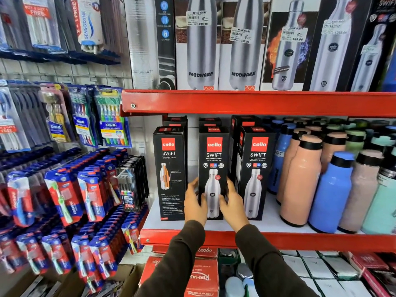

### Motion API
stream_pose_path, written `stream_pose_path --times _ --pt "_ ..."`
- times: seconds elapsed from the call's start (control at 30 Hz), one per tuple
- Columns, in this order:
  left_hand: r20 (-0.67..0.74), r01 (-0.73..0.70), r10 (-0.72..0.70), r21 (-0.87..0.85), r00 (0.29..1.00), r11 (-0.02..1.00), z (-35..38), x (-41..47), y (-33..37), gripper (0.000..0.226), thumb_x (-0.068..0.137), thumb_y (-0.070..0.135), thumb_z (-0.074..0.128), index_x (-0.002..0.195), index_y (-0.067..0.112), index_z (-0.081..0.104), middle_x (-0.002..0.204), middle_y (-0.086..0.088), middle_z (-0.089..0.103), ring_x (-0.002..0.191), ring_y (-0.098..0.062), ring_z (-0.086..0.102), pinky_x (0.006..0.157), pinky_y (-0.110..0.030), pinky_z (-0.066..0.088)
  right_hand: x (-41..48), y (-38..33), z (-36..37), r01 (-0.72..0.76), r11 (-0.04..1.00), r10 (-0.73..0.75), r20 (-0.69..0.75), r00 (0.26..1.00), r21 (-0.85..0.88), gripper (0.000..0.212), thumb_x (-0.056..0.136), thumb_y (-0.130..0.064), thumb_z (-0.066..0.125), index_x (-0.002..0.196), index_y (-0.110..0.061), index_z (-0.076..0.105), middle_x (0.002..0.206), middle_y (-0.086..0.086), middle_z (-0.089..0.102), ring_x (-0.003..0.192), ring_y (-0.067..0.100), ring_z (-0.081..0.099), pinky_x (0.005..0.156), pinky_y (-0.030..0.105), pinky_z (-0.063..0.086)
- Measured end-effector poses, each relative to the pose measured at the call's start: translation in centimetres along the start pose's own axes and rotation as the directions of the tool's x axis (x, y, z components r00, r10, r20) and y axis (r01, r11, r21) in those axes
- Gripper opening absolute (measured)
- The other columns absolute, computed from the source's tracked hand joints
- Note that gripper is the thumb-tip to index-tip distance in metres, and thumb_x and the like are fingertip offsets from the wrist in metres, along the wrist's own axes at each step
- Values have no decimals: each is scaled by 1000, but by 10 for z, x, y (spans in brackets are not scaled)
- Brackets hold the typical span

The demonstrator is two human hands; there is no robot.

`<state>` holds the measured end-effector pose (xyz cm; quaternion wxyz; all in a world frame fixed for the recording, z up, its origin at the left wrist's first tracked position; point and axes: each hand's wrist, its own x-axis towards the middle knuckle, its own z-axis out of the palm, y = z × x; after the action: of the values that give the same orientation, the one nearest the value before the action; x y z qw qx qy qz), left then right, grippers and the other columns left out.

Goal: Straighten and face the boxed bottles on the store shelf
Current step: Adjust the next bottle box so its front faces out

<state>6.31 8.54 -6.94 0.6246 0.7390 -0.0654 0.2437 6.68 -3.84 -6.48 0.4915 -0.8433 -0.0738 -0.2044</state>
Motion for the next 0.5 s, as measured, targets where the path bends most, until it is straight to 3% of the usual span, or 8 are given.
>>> stream_pose_path --times 0.2,0.3,0.37,0.5 --pt "39 -29 29 1 999 1000 -3 -8 -1 56 95 6 49 141 35 35 140 13 48 133 -7 45 115 -37 38 -10 0 6 50 998 -46 -122 992 32 63 94 -4 53 150 -24 31 151 1 44 141 14 40 118 37 33" --pt "1 -49 49 -60 999 997 -9 -19 1 52 95 13 53 142 31 37 142 11 49 131 -7 48 113 -37 40 -23 -2 12 78 996 -67 -235 970 35 56 93 -11 57 144 -25 38 143 -2 46 134 13 44 114 38 39" --pt "-64 -73 68 -83 996 994 -15 -24 2 44 95 17 54 136 30 44 132 6 57 121 -10 55 107 -40 46 -31 -8 16 105 994 -94 -321 943 17 51 92 -11 59 139 -26 43 132 -3 46 125 13 48 109 36 43" --pt "-197 -212 209 7 958 977 -33 -28 4 34 95 14 53 127 25 51 121 5 58 112 -11 56 97 -42 48 -44 -23 28 212 977 -195 -389 901 1 41 92 -11 57 130 -25 49 119 -3 47 114 14 51 100 33 44"
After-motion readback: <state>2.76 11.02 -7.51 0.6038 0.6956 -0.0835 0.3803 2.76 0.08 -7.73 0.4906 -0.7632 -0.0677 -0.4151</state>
